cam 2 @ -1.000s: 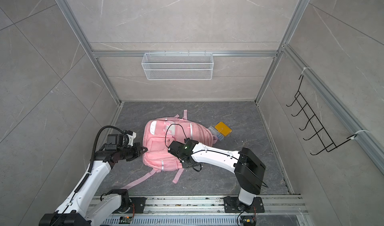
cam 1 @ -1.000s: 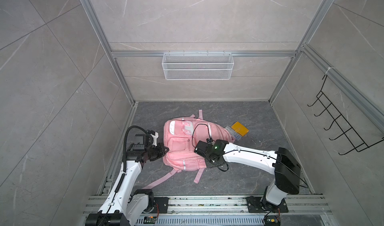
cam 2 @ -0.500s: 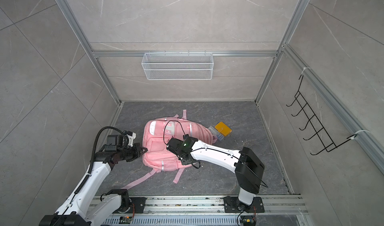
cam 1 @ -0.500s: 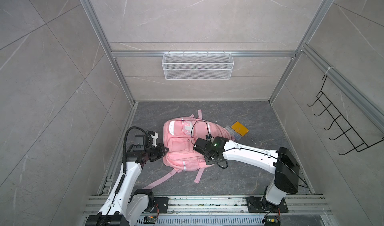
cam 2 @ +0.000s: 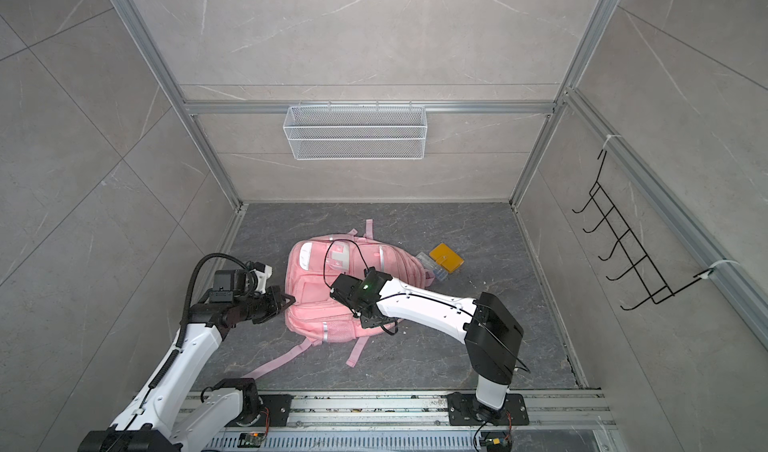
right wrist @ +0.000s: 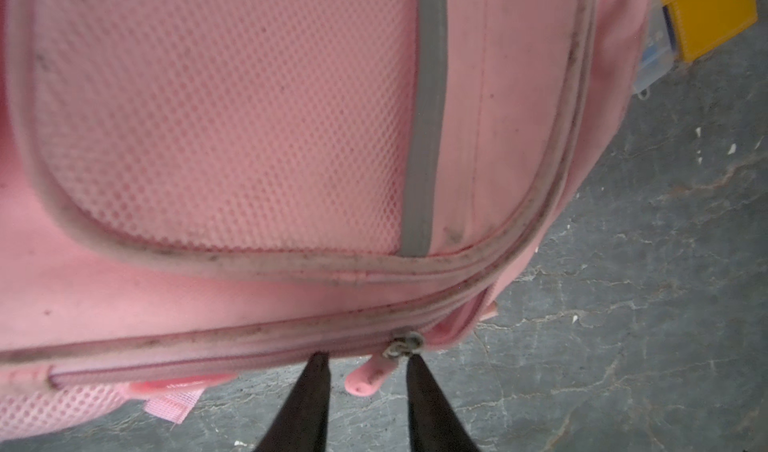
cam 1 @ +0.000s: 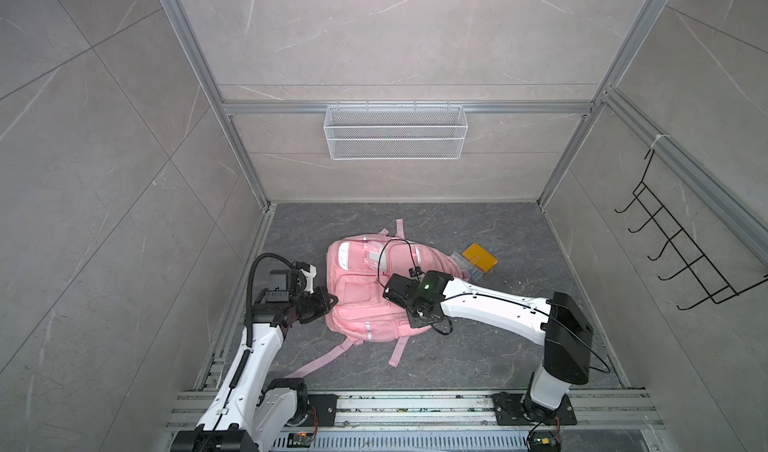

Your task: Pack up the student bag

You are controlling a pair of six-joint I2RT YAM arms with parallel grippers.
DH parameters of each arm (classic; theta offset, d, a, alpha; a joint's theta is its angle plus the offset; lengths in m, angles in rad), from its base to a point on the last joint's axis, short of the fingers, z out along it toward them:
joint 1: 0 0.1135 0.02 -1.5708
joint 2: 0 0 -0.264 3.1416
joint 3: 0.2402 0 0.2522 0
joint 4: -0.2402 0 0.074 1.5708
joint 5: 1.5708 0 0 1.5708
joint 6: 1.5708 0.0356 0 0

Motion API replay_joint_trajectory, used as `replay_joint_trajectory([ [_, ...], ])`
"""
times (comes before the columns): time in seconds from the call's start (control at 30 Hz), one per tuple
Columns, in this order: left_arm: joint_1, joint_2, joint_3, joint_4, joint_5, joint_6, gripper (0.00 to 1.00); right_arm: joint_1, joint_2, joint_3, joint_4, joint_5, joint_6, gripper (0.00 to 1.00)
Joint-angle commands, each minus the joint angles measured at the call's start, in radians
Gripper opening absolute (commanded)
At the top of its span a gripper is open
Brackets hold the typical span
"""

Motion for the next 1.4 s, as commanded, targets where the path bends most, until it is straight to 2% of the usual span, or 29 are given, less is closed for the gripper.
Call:
replay_joint_trajectory([
  [0.0,0.007,-0.029,0.010,0.083,-0.005,-0.010,0.00,0.003,-0.036,-0.024,-0.037,0.002,0.029,0.39],
  [0.17,0.007,-0.021,0.010,0.087,-0.001,-0.009,0.00,0.004,-0.034,-0.057,-0.008,-0.004,0.041,0.34],
  [0.53,0.007,-0.031,0.011,0.080,-0.008,-0.010,0.00,-0.009,0.060,-0.010,0.018,-0.001,-0.001,0.23],
  [0.73,0.007,-0.032,0.010,0.080,-0.013,-0.011,0.00,-0.023,0.061,-0.029,0.030,0.003,-0.004,0.24],
  [0.83,0.006,-0.033,0.010,0.081,-0.013,-0.010,0.00,-0.030,0.058,-0.039,0.041,0.003,-0.005,0.35],
  [0.9,0.007,-0.034,0.009,0.082,-0.013,-0.010,0.00,-0.030,0.055,-0.043,0.045,0.003,-0.006,0.38],
  [1.1,0.007,-0.036,0.010,0.079,-0.016,-0.012,0.00,-0.030,0.057,-0.055,0.059,-0.003,-0.009,0.32],
  [1.3,0.007,-0.037,0.010,0.076,-0.019,-0.012,0.00,-0.031,0.051,-0.098,0.082,-0.023,-0.001,0.35],
  [1.37,0.007,-0.038,0.010,0.077,-0.019,-0.012,0.00,-0.037,0.040,-0.122,0.092,-0.023,0.006,0.32],
])
